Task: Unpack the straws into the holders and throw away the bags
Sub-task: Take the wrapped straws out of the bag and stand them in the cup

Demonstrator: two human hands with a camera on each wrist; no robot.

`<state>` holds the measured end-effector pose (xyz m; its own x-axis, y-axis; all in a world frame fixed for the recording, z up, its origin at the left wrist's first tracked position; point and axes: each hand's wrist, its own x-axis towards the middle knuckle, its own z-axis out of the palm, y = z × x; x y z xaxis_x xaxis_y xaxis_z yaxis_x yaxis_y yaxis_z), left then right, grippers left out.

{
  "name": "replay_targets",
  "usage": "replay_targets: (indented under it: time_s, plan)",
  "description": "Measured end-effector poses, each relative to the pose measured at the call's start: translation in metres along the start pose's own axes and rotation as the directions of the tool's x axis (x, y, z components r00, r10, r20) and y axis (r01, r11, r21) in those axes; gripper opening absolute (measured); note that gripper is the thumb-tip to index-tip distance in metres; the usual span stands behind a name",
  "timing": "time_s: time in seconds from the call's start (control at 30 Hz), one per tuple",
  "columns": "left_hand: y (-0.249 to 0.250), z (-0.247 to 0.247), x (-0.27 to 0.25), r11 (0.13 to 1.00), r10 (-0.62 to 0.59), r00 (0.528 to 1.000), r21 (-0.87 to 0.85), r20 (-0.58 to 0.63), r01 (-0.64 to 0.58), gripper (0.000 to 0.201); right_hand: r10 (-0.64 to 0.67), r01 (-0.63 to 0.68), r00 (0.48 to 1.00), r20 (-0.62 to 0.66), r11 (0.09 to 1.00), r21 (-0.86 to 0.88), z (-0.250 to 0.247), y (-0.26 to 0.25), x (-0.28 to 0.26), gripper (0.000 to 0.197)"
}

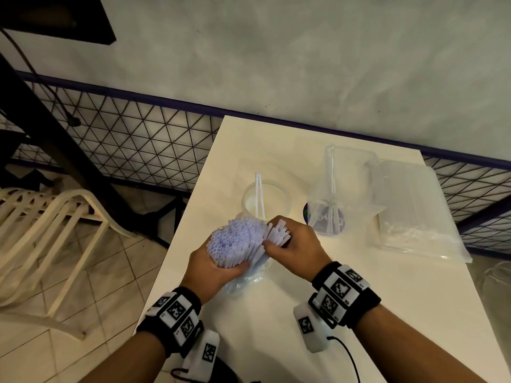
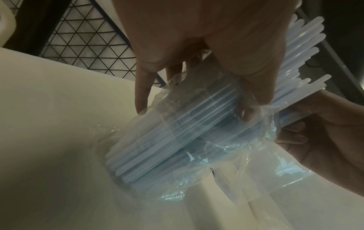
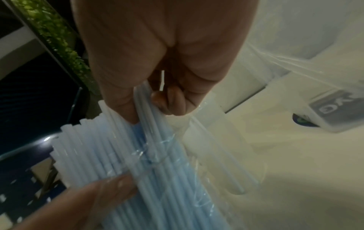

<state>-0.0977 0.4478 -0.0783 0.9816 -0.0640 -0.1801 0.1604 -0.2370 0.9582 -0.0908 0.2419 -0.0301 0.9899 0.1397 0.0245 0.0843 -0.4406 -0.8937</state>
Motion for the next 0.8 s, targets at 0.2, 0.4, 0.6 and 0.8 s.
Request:
replay_targets:
  time_s: [0.2,0.4,0.6,0.8]
  plan:
    - [-0.001,-0.002,0.003,1.000,0.004,1.000,0.031,0.006,-0.004,0.068,0.006,-0.006,1.000,-0.004,1.000,-0.029,0.003,-0.001,0.004,0.005]
    - [-0.003,-0.005,0.005,0.999,0.020,1.000,0.031,0.015,-0.021,0.065,-0.057,0.052,0.995,-0.078,0.996,-0.075,0.005,-0.007,0.004,0.012]
    - [-0.005,-0.006,0.007,0.999,0.022,0.999,0.036,0.023,-0.023,0.063,-0.015,0.014,0.998,-0.068,1.000,-0.010,0.003,-0.007,0.008,0.023]
    - [-0.009,-0.006,0.007,0.999,0.007,1.000,0.034,0.008,-0.007,0.065,-0.044,0.039,0.994,-0.101,0.998,-0.045,0.006,-0.011,0.011,0.014]
